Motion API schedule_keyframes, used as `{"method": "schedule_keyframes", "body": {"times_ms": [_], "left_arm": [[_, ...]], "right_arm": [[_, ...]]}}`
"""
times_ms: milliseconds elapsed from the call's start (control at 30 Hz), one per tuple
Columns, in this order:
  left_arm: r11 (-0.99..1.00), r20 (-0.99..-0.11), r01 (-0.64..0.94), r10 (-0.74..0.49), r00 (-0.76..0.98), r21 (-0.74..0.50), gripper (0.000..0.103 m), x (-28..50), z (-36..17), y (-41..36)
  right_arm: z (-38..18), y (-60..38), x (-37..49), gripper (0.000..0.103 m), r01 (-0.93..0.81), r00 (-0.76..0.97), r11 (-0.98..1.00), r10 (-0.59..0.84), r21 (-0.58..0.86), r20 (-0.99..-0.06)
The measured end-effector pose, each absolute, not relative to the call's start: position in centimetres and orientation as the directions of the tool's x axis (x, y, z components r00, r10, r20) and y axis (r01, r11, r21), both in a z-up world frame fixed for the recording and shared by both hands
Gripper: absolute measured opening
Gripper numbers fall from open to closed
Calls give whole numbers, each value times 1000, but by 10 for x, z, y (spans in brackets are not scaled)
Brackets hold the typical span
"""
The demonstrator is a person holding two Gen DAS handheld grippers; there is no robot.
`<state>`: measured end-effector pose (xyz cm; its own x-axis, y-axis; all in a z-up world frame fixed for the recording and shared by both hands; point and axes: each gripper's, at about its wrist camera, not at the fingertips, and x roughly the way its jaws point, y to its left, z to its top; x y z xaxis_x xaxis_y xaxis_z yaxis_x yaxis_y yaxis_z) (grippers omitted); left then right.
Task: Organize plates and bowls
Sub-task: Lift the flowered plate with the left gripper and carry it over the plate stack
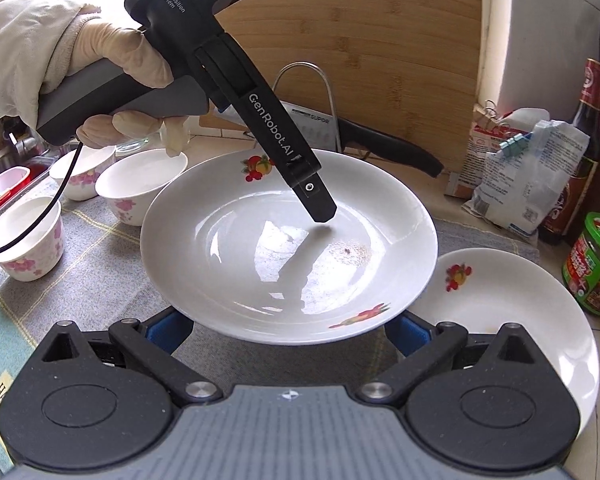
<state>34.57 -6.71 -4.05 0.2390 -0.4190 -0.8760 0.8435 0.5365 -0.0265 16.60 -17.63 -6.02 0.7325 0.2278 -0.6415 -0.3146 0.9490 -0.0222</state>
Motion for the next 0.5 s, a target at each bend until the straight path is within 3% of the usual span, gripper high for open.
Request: {"method": "schedule_keyframes", "body": {"times_ms": [500], "left_arm": [[410,-873,912,-454,177,-29,74,326,-45,-144]], "right_arm": [[-55,-229,142,103,-178,762,983,113,-39,-638]]}}
